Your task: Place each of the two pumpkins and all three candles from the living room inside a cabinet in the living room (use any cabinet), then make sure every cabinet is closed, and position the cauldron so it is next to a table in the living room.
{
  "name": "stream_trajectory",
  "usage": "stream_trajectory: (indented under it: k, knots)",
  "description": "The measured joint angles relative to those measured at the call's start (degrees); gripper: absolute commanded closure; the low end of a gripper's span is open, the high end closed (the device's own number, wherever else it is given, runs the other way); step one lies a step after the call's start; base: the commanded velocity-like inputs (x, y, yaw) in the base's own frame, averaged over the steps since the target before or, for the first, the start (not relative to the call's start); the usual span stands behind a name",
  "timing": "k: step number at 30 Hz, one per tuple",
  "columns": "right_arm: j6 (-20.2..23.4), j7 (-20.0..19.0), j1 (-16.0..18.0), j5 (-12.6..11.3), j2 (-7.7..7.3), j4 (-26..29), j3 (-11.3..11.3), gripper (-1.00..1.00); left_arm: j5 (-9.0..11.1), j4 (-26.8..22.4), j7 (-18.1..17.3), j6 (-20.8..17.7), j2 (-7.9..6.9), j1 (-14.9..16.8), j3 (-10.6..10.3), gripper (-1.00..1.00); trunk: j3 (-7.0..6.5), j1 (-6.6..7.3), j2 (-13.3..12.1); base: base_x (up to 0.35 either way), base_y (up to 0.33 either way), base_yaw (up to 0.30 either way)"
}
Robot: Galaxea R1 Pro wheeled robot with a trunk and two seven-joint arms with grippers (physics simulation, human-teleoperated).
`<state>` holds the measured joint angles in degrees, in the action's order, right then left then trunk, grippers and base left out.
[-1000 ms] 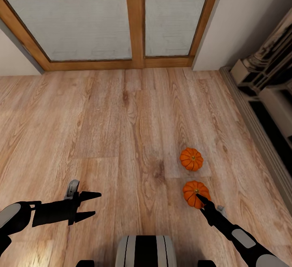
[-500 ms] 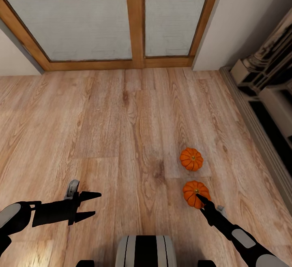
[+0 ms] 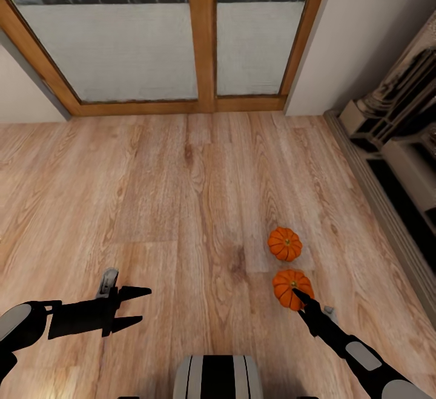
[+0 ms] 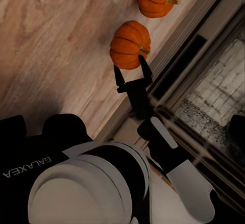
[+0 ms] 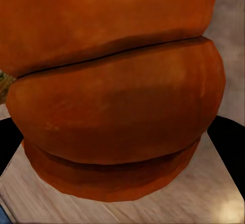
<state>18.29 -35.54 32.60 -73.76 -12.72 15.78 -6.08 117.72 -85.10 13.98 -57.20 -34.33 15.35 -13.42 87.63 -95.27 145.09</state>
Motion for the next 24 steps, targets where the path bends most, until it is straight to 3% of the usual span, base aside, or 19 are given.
stream_trajectory:
  k: [8, 16, 24]
  knots:
    - [1.5, -2.4, 0.0, 0.0, -0.19, 0.0, 0.0, 1.00, 0.0, 0.0, 0.0, 0.0, 0.00, 0.0, 0.0, -1.00, -1.77, 0.21, -0.1, 0.000, 0.000, 0.000]
    - [13.5, -1.9, 0.0, 0.1, -1.89, 0.0, 0.0, 1.00, 0.0, 0.1, 0.0, 0.0, 0.00, 0.0, -0.1, -1.00, -3.55, 0.41, -0.2, 0.000, 0.000, 0.000]
    - [19.8, 0.8, 0.0, -0.1, -3.62, 0.3, 0.1, 1.00, 0.0, 0.1, 0.0, 0.0, 0.01, 0.0, -0.1, -1.00, -5.32, 0.62, -0.3, 0.000, 0.000, 0.000]
